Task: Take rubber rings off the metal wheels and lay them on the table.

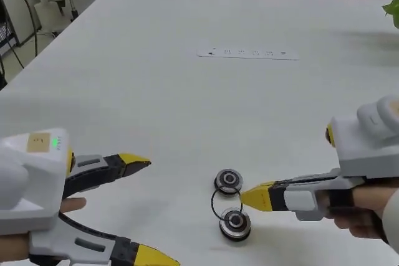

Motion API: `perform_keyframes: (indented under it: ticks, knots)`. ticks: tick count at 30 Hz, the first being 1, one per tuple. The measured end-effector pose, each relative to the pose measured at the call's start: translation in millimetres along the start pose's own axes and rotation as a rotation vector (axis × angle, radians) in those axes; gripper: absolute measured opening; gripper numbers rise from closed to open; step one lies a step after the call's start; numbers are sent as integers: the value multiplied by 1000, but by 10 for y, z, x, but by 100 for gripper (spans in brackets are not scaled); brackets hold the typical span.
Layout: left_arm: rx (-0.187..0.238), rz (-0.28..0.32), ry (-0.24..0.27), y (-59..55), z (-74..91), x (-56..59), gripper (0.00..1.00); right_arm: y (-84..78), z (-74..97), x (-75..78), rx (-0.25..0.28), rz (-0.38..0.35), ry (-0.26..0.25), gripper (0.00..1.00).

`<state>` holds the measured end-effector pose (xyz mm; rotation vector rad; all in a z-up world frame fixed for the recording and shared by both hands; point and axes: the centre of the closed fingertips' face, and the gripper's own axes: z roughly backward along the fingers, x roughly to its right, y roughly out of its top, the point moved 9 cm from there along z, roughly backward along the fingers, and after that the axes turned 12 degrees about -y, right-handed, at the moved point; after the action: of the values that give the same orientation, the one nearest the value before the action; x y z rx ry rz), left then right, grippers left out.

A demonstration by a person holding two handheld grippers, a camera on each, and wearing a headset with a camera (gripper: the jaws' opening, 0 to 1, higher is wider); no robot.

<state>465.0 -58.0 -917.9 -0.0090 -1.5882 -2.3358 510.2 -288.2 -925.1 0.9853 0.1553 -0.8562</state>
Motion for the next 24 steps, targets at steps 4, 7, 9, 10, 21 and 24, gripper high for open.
perform_keyframes:
  ticks: [4,7,9,10,21,24]
  knots:
    - [-8,-8,-15,0,-26,13,93,60,-19,-49,25,-7,-3,0]
    - [-15,-14,-20,-2,-40,18,92,98,-44,-97,39,-7,-2,0]
    - [-21,-18,-31,-6,-49,28,91,132,-69,-129,50,-15,-3,0]
    - [-24,-20,-33,-7,-52,30,89,160,-88,-156,68,-37,-2,0]
    - [0,-29,-27,19,-44,19,82,171,-288,-282,50,-33,-64,0]
    - [2,-30,-28,21,-47,22,82,141,-347,-231,24,-30,-121,0]
